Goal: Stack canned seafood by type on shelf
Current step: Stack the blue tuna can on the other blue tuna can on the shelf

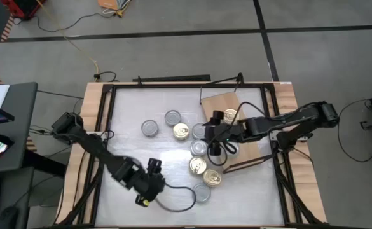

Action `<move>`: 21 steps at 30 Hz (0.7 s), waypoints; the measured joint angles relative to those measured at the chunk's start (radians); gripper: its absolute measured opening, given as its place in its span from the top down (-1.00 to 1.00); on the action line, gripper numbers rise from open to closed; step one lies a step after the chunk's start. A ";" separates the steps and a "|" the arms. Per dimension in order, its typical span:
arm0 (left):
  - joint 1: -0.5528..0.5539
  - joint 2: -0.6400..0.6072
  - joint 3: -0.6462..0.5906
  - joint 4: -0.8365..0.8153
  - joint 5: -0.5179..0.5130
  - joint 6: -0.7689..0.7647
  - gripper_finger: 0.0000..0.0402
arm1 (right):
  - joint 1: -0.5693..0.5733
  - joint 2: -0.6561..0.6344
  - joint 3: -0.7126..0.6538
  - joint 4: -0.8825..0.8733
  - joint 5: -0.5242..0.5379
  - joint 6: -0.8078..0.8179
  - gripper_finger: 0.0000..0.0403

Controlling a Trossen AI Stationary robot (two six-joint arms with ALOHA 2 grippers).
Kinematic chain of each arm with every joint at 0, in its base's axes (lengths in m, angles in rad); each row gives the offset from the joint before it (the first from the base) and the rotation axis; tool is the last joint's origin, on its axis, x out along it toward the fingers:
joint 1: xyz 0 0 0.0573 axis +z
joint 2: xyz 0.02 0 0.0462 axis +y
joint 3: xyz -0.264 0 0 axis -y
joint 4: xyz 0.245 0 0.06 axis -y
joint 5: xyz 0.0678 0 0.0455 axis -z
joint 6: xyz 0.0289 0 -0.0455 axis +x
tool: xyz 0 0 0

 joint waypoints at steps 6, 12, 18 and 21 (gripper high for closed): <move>0.111 0.000 0.000 -0.044 0.198 0.185 -0.53 | 0.005 -0.072 0.000 -0.096 0.000 0.088 -0.52; 0.123 0.000 0.000 -0.042 0.197 0.410 -0.53 | 0.034 -0.075 0.000 -0.081 0.002 0.096 -0.52; 0.142 0.021 0.004 -0.030 0.206 0.486 -0.53 | 0.058 -0.056 0.000 -0.057 0.004 0.104 -0.52; 0.151 0.070 0.004 -0.035 0.263 0.491 -0.53 | 0.073 -0.052 -0.001 -0.048 0.008 0.105 -0.52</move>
